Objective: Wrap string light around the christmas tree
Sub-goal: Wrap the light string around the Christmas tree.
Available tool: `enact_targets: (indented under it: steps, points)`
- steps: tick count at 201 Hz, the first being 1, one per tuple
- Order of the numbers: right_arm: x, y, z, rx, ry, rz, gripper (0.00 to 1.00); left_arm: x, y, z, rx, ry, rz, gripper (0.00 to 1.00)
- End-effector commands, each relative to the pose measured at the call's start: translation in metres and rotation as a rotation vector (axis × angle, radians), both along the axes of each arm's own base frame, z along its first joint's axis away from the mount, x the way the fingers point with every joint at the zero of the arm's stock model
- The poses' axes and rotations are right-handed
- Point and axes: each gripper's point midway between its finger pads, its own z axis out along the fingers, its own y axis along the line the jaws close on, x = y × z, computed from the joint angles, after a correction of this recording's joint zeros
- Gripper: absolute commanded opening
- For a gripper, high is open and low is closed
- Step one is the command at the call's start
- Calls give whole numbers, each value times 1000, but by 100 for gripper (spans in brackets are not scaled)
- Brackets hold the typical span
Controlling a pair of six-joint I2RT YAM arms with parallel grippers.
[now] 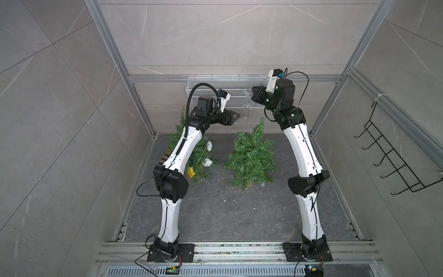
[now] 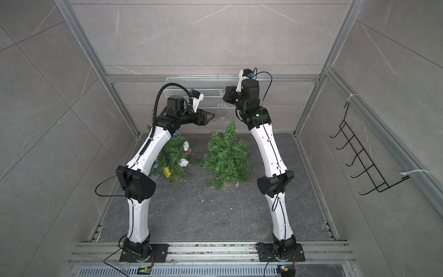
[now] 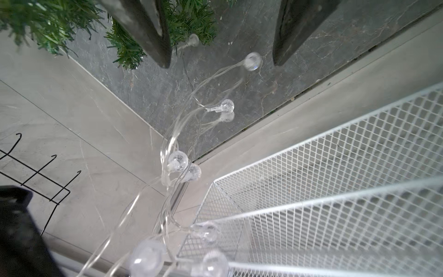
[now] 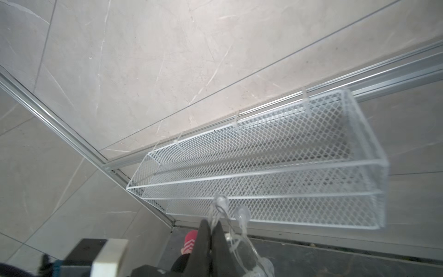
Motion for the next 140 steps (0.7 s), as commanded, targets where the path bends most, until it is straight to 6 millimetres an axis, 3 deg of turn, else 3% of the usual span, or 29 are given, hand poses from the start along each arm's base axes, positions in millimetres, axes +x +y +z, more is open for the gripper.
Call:
enact_targets:
  steps: [1,31,77,140]
  points:
    - [-17,17,53,159,-144,108,0,-1,-8,21,-63,-71,-62,72]
    - [-17,27,53,212,-142,161,0,-3,-23,-3,-87,-43,-104,75]
    - [-26,28,76,287,-197,191,0,-8,-47,-24,-128,-26,-138,77]
    - [-29,31,86,348,-222,220,0,-7,-72,-21,-243,-64,-219,79]
